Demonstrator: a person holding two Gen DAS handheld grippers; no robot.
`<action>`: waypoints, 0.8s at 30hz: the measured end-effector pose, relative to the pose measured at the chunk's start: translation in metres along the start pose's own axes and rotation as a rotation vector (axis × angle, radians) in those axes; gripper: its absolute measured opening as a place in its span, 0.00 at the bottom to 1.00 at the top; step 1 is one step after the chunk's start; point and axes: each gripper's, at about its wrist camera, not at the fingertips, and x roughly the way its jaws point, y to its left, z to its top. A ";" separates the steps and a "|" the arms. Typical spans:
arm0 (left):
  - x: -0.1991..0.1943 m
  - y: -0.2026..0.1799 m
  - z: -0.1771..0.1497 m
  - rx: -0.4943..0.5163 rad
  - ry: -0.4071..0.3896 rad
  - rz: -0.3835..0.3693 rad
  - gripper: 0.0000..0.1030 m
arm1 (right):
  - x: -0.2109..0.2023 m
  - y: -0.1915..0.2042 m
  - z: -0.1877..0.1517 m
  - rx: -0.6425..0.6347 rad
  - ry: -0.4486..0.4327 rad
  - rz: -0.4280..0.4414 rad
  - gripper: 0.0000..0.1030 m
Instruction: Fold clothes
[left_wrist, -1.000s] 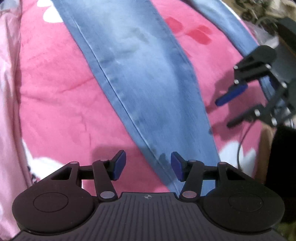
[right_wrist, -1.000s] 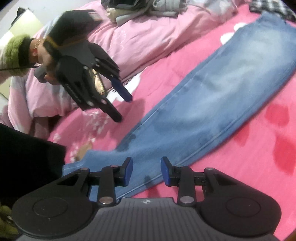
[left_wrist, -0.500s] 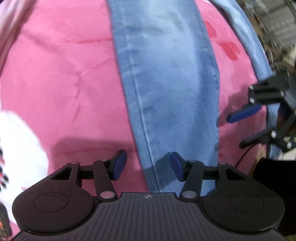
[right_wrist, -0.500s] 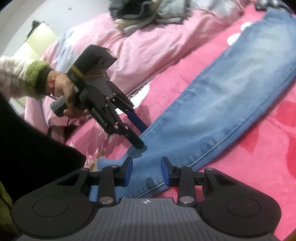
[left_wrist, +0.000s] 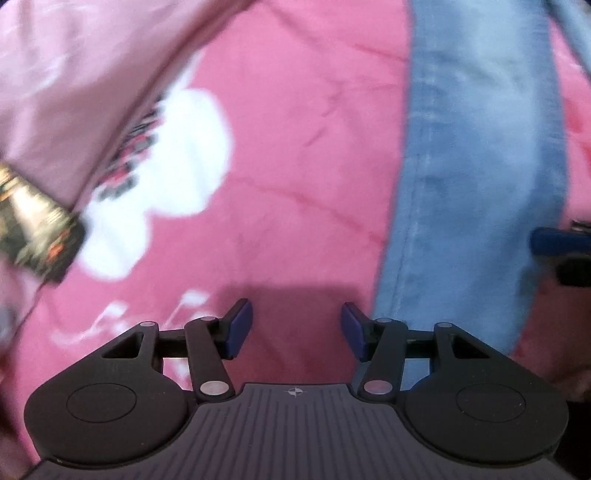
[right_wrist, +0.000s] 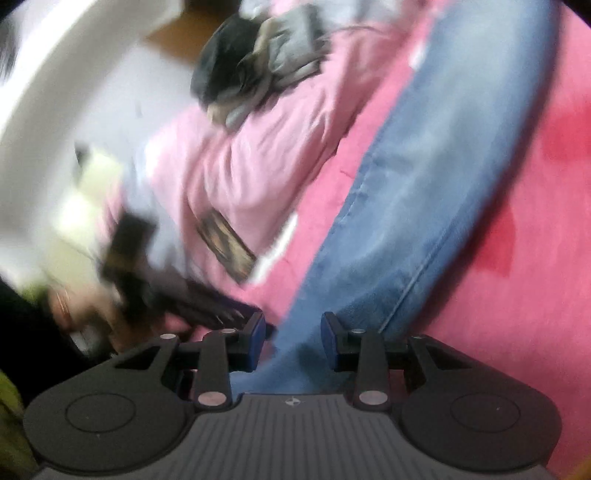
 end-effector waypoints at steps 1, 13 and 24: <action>-0.006 0.003 -0.004 0.001 0.001 0.026 0.52 | 0.000 -0.006 0.001 0.032 -0.004 0.039 0.35; -0.018 0.016 -0.035 -0.036 0.015 -0.010 0.56 | 0.024 0.009 0.001 -0.016 0.202 0.187 0.35; 0.010 0.076 -0.070 -0.097 -0.040 -0.321 0.56 | 0.038 0.053 -0.038 -0.020 0.346 0.092 0.36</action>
